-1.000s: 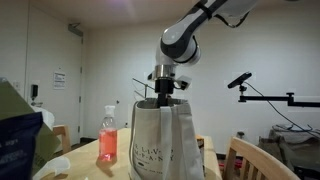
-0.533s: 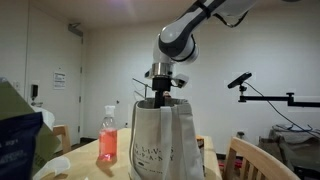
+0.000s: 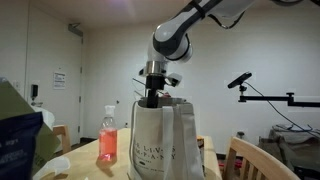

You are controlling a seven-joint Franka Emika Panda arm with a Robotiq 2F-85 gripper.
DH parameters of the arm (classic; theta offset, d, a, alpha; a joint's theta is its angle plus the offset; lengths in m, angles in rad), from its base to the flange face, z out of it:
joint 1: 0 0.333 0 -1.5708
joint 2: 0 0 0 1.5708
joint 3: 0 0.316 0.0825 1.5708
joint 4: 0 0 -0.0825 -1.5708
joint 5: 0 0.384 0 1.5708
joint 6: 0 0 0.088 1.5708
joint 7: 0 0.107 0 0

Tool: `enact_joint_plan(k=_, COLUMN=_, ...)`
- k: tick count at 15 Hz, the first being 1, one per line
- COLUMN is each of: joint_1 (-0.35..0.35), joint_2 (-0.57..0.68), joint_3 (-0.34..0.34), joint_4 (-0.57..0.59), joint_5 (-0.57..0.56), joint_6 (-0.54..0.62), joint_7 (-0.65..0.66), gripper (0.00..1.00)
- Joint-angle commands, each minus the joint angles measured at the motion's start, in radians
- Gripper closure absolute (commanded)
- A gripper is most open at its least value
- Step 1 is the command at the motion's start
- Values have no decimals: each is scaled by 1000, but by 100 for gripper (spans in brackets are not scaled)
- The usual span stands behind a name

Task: Unpack the objects from the carrier bag to the table

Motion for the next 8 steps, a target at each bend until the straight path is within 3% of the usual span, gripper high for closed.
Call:
enact_joint_plan(k=1, joint_1=-4, joint_2=36, joint_3=18, joint_4=82, joint_5=-27, joint_6=-36, joint_7=10, gripper=0)
enact_joint_plan(k=8, joint_1=1, joint_2=55, joint_3=28, joint_4=136, joint_5=-40, joint_6=-35, joint_7=13, gripper=0)
